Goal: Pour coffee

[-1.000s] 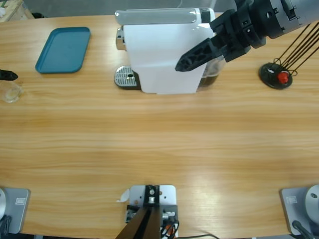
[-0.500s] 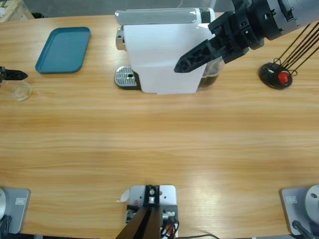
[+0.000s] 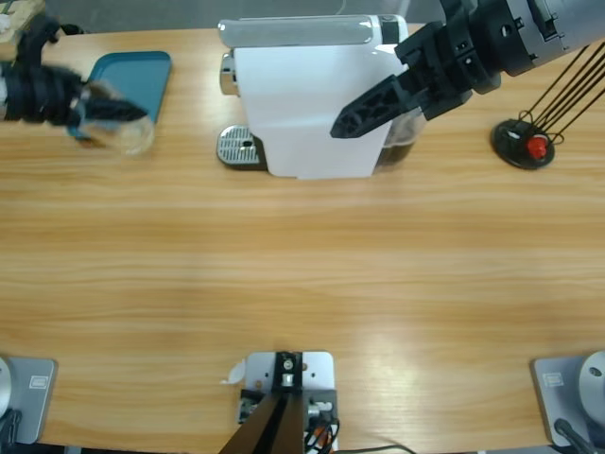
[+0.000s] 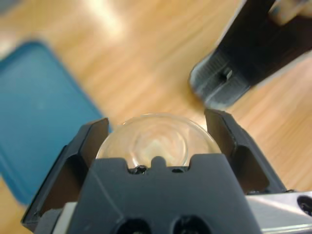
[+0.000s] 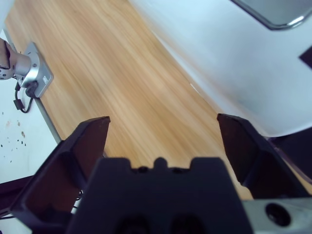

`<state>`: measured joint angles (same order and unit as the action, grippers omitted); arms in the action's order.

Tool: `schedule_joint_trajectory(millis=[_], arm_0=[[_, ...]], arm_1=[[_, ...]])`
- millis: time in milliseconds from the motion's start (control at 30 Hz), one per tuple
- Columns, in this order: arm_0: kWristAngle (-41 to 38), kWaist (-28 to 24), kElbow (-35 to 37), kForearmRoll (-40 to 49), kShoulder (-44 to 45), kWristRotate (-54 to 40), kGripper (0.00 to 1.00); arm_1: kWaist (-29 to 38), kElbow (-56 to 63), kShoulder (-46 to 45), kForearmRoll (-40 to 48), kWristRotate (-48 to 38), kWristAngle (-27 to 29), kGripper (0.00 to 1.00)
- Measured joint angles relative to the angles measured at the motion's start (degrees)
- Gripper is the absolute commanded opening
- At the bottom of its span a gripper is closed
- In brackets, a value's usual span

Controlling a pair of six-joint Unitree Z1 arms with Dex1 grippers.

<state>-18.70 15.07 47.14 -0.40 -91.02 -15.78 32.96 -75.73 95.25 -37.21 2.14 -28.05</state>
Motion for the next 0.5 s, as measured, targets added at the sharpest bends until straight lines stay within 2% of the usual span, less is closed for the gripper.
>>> schedule_joint_trajectory(millis=[200, 500], arm_0=[[-0.01, 6.96, 9.50, 0.03, -7.30, -0.21, 0.108], [0.00, 12.41, 11.72, 1.01, -12.30, -4.10, 0.112]], arm_1=[[0.00, 0.62, 0.00, 0.00, 0.00, 0.00, 1.000], [-0.93, 2.37, -0.03, 0.00, 0.00, 0.00, 1.000]])
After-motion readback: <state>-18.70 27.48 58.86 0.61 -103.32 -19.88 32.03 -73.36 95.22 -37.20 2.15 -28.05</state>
